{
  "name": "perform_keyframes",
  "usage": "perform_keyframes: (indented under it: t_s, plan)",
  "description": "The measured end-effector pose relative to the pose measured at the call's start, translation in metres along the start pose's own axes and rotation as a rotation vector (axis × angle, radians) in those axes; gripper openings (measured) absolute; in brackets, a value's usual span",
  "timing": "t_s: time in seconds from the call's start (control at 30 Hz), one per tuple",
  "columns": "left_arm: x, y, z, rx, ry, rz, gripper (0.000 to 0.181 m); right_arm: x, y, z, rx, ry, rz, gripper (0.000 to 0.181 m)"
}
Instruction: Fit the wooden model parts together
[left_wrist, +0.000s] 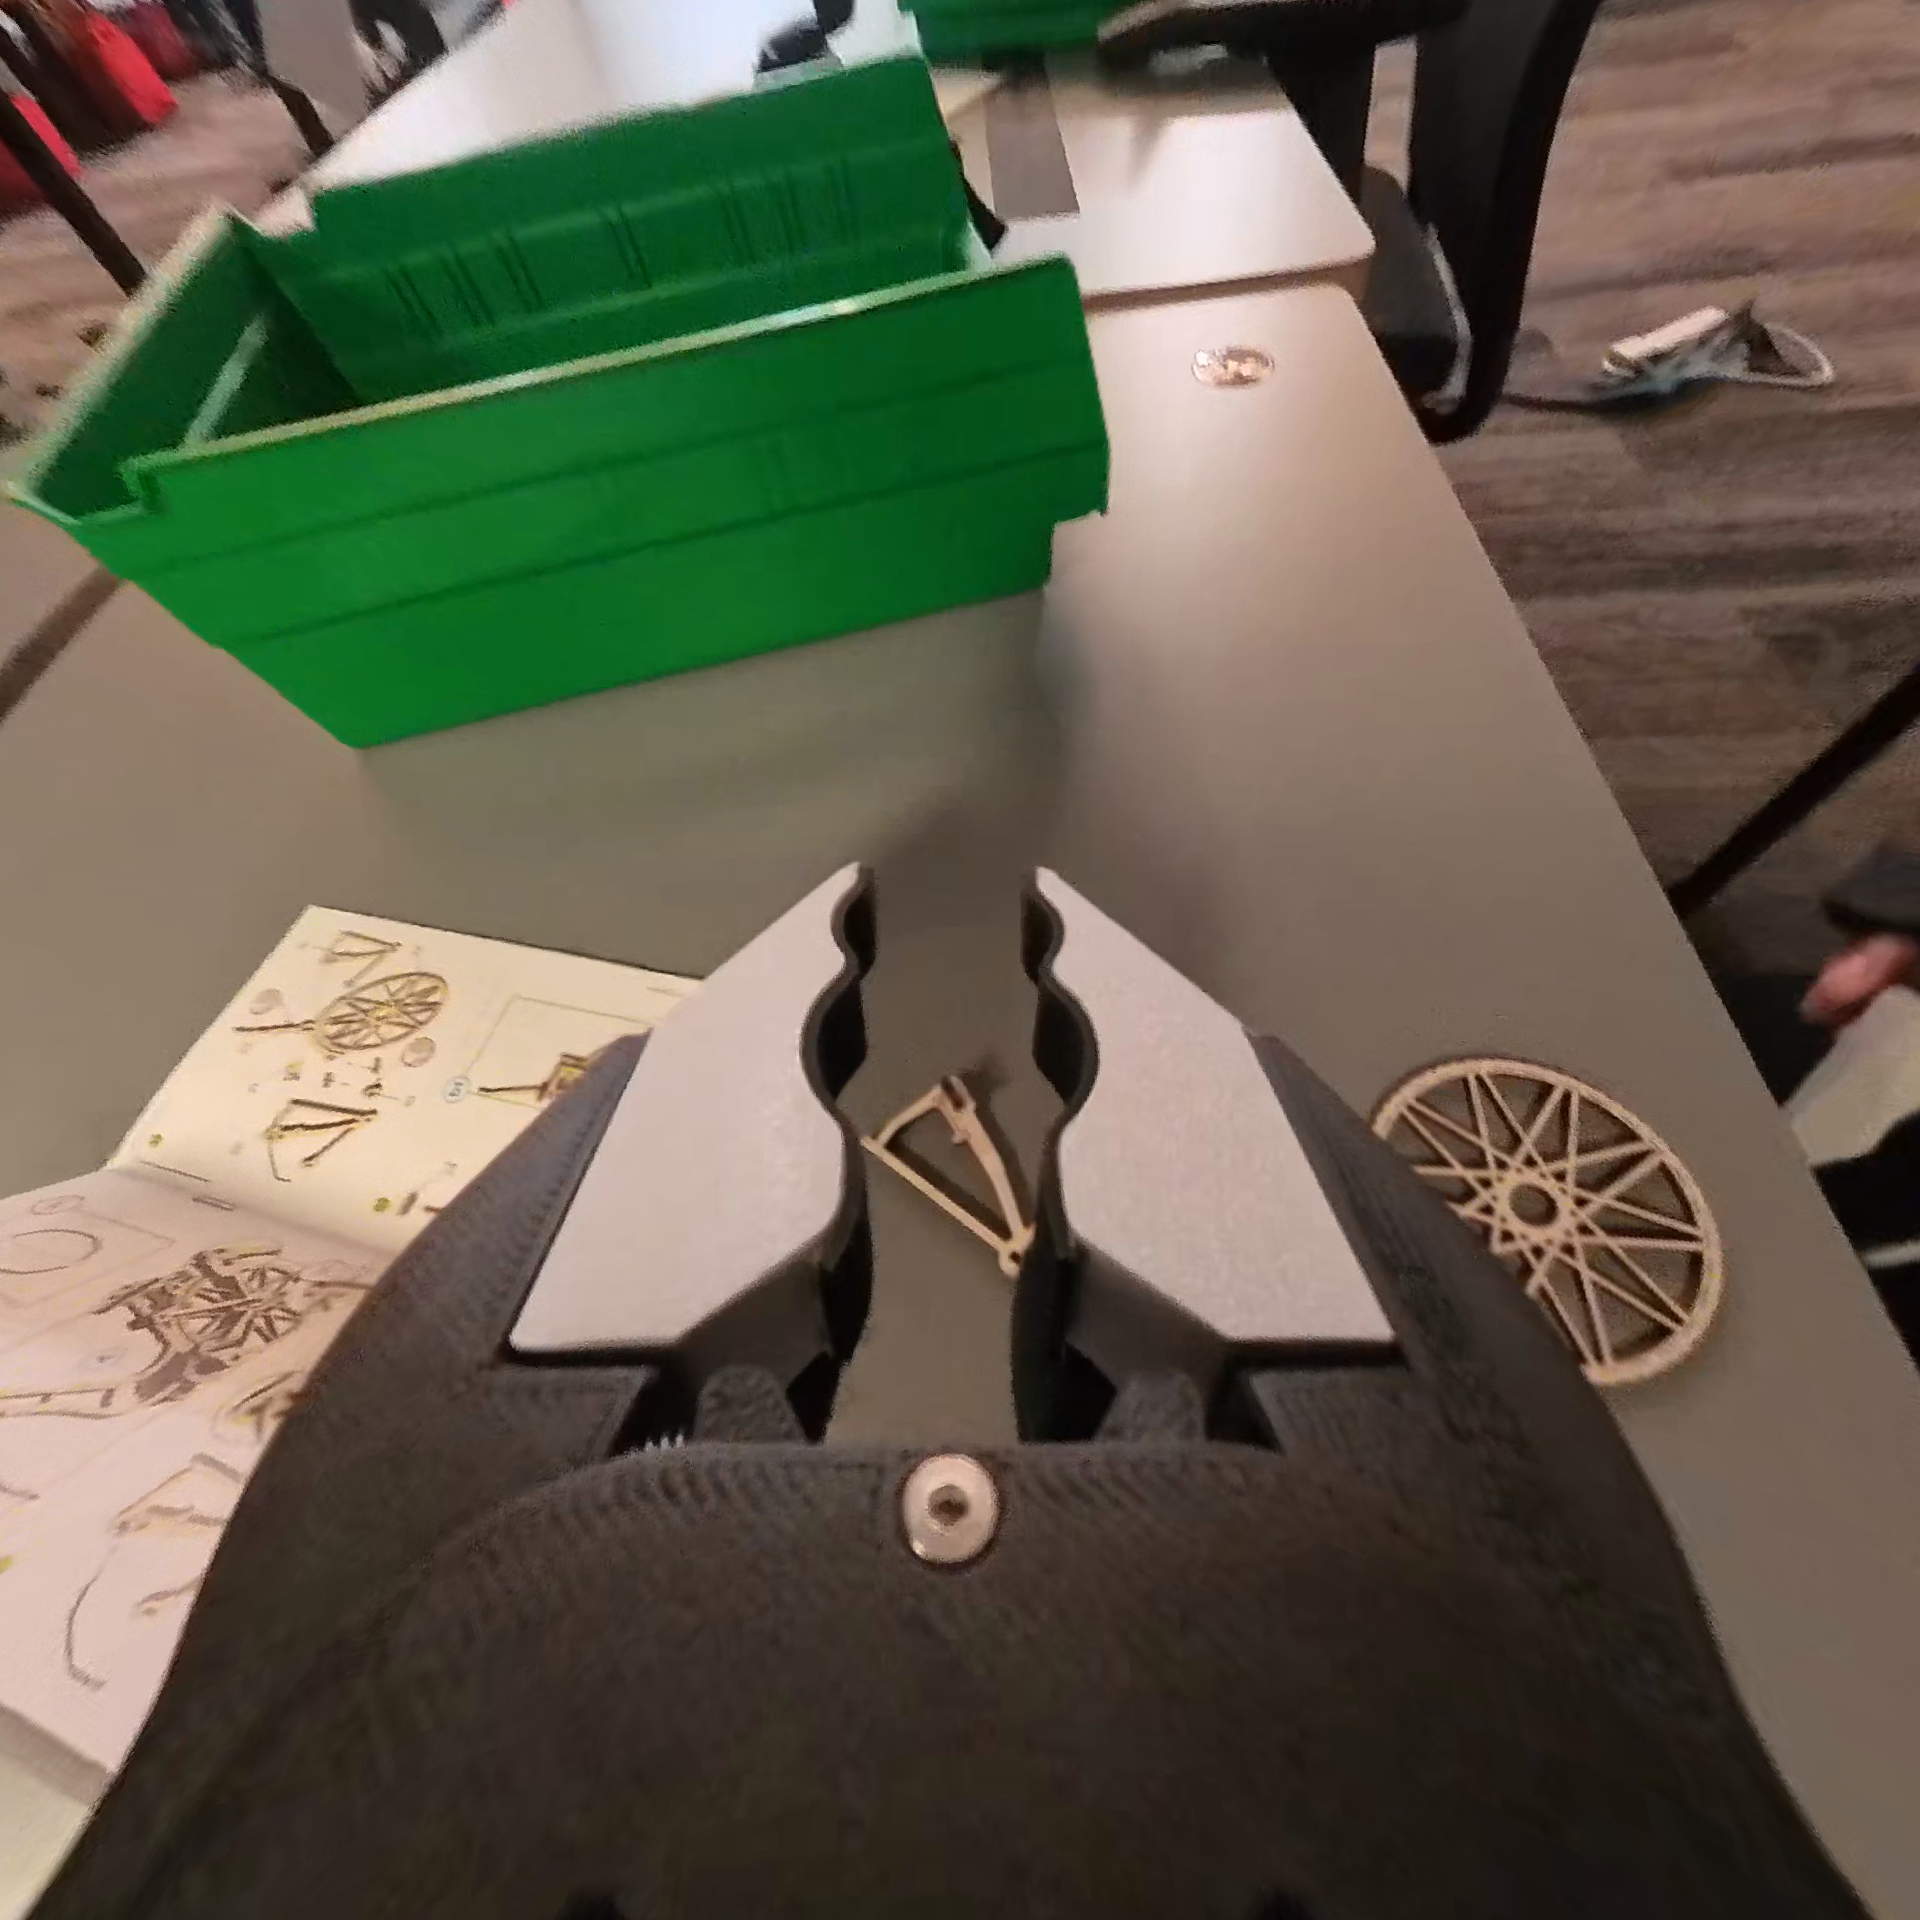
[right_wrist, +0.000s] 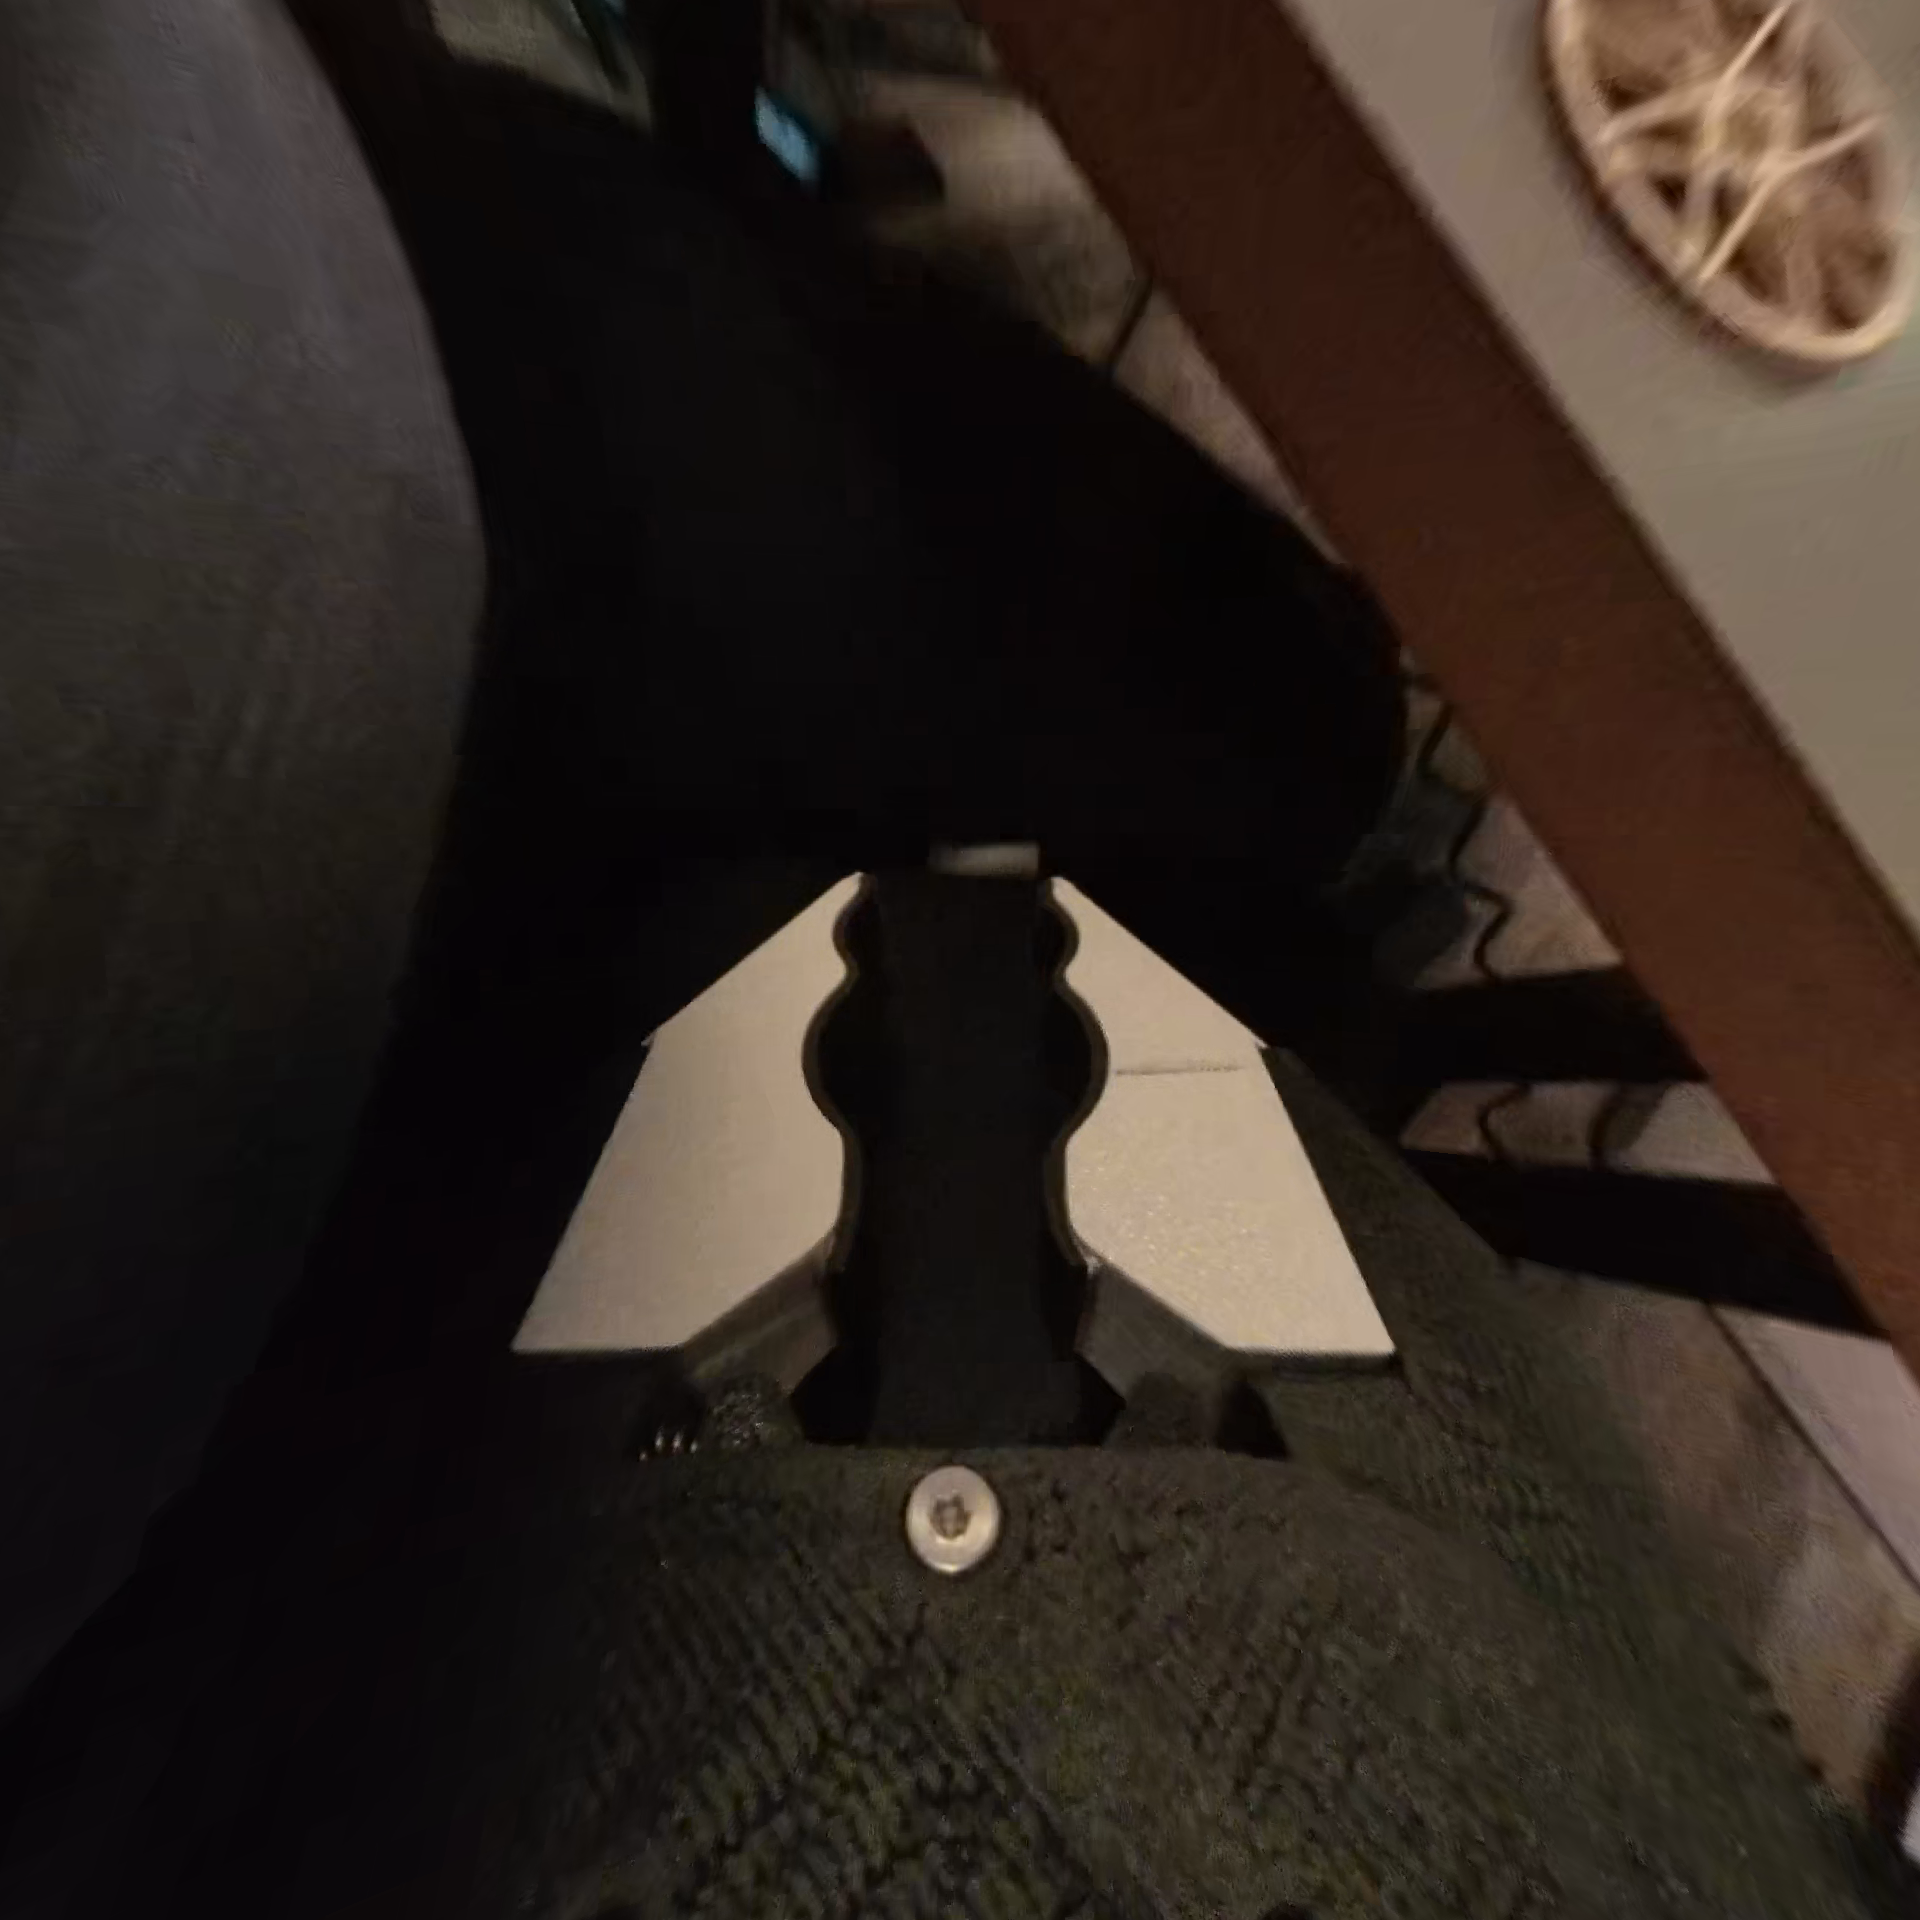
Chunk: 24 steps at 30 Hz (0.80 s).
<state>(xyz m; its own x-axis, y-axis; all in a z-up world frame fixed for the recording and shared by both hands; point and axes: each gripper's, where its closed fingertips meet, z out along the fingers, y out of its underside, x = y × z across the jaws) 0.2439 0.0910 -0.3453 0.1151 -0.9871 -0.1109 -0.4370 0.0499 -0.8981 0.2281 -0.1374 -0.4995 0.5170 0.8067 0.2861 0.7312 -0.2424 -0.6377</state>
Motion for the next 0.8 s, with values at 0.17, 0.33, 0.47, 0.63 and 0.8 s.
perform_keyframes:
  t_s: [0.17,0.33,0.47,0.63,0.8]
  plan:
    - [-0.006,-0.002,0.0,0.042,-0.057,-0.046,0.024,0.006,0.006,0.029,-0.17,-0.084,0.095,0.039]
    - [-0.001,-0.001,0.004,0.026,-0.03,-0.029,0.024,0.003,0.023,0.044,-0.366,-0.16,0.023,0.044]
    - [-0.001,0.0,0.005,0.022,-0.006,-0.056,0.023,0.004,0.032,0.052,-0.501,-0.158,-0.094,0.038]
    - [-0.003,0.0,0.004,0.022,-0.017,-0.038,0.023,0.006,0.029,0.049,-0.497,-0.164,-0.153,0.028]
    - [-0.008,0.0,0.001,0.016,-0.023,-0.028,0.022,0.016,-0.027,-0.034,-0.078,-0.154,0.025,0.028]
